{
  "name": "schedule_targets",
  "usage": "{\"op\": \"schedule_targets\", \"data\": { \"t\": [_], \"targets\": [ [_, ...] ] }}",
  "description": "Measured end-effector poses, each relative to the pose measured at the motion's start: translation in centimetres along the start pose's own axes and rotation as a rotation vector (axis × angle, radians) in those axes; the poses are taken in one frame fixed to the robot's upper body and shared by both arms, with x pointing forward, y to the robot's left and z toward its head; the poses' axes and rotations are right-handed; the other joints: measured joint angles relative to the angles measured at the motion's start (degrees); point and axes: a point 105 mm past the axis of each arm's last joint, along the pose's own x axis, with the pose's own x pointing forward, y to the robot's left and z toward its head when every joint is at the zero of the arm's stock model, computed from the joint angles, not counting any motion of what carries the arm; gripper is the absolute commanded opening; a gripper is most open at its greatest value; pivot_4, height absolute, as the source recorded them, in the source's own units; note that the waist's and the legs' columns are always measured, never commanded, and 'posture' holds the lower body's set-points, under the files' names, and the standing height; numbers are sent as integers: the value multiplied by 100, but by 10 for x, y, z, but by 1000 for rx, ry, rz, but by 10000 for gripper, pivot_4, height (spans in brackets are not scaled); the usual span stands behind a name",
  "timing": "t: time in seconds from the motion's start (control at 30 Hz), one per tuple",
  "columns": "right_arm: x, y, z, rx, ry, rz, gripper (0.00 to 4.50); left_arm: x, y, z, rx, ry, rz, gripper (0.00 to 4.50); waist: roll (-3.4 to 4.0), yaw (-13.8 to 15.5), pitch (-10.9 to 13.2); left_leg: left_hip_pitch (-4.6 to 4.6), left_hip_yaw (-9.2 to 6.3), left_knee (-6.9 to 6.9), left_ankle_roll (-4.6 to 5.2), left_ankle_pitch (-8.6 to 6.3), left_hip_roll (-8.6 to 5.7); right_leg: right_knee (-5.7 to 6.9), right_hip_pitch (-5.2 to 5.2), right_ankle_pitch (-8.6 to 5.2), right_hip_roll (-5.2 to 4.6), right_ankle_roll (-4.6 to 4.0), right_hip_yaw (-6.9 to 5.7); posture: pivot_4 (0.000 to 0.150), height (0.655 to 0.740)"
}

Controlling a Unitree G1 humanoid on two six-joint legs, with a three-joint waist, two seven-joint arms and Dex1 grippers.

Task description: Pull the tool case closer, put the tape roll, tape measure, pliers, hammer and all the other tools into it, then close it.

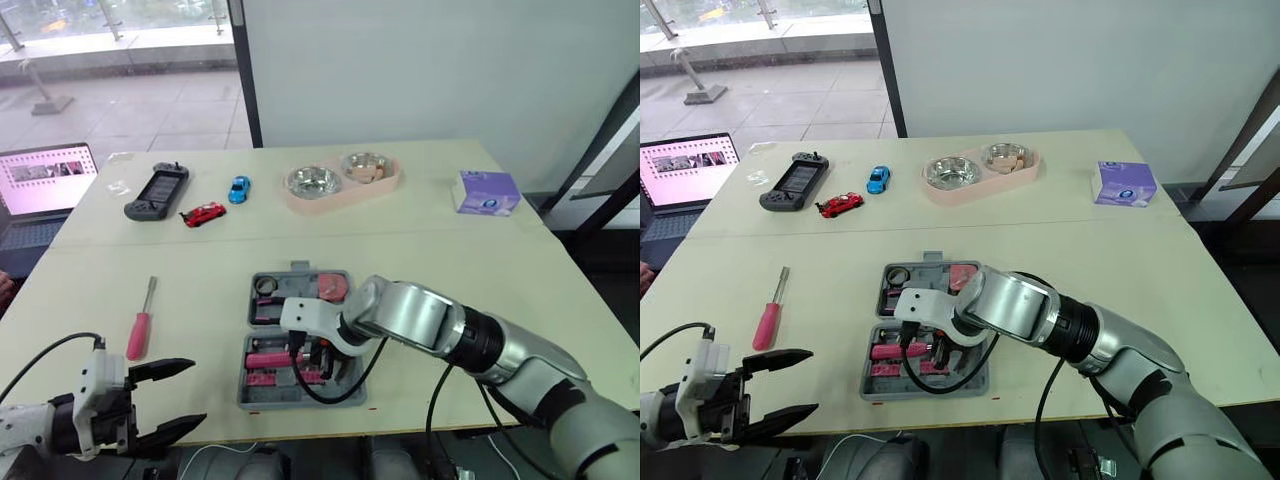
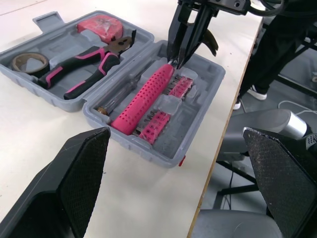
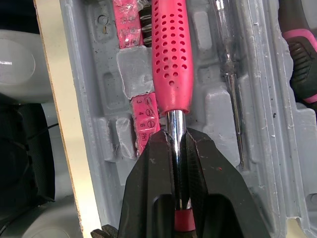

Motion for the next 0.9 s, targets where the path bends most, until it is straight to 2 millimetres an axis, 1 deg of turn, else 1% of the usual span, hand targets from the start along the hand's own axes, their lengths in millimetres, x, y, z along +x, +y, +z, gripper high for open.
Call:
{"op": "schedule_targets", "data": {
  "t": [0.13,0.17,0.23,0.4,0.57,0.63,0.7,0.73,0.77,0.8,0.83,0.9],
  "targets": [
    [3,0,0,1,-5,-4,18336,1,-1,1,7,-1,-5,45000,0,-47,0,0,0,0,0,0,0,0,0,0,0,0,0,1500,7239],
    [3,0,0,0,-6,-4,24452,1,-1,2,10,-2,-7,45000,0,-49,0,0,0,0,0,0,0,0,0,0,0,0,0,1500,7239],
    [3,0,0,-3,-8,-11,32669,1,-2,3,19,-4,-10,45000,0,-48,0,0,0,0,0,0,0,0,0,0,0,0,0,1500,7239],
    [5,2,2,4,-23,-3,32669,1,-4,2,17,-5,-10,45000,0,-46,0,0,0,0,0,0,0,0,0,0,0,0,0,1500,7239],
    [-1,-3,15,28,-155,-12,32669,2,-4,3,19,-6,-12,45000,-1,-44,0,0,0,0,0,0,0,-1,1,0,0,0,0,1500,7239],
    [-2,-4,18,18,-217,-17,27250,2,-4,3,20,-7,-12,45000,-1,-44,-1,0,0,0,0,0,0,-1,2,0,0,0,0,1500,7239],
    [-2,-5,19,7,-266,-19,18483,2,-4,3,21,-7,-12,45000,-1,-43,-1,0,0,0,0,0,0,-1,2,1,0,1,0,1500,7239],
    [-2,-3,18,14,-281,-8,14788,2,-4,4,21,-8,-13,45000,-1,-44,-1,0,0,0,0,0,0,-1,3,0,0,0,0,1500,7239],
    [-2,-2,16,19,-289,-1,8063,2,-3,4,22,-8,-13,45000,-1,-43,-1,0,0,0,0,0,0,-1,3,0,0,1,0,1500,7239],
    [-3,-2,15,24,-301,6,3428,3,-3,4,24,-9,-13,45000,-1,-42,-1,0,0,0,0,0,0,-1,3,0,0,0,0,1500,7239],
    [-2,-1,13,26,-312,14,567,3,-3,5,24,-9,-13,45000,-2,-42,-1,0,0,0,0,0,0,-1,3,0,0,0,0,1500,7239],
    [-1,1,12,32,-361,30,567,3,-2,5,20,-7,-14,45000,-2,-41,-1,1,0,0,0,0,0,-1,4,0,0,0,0,1500,7239]
  ]
}}
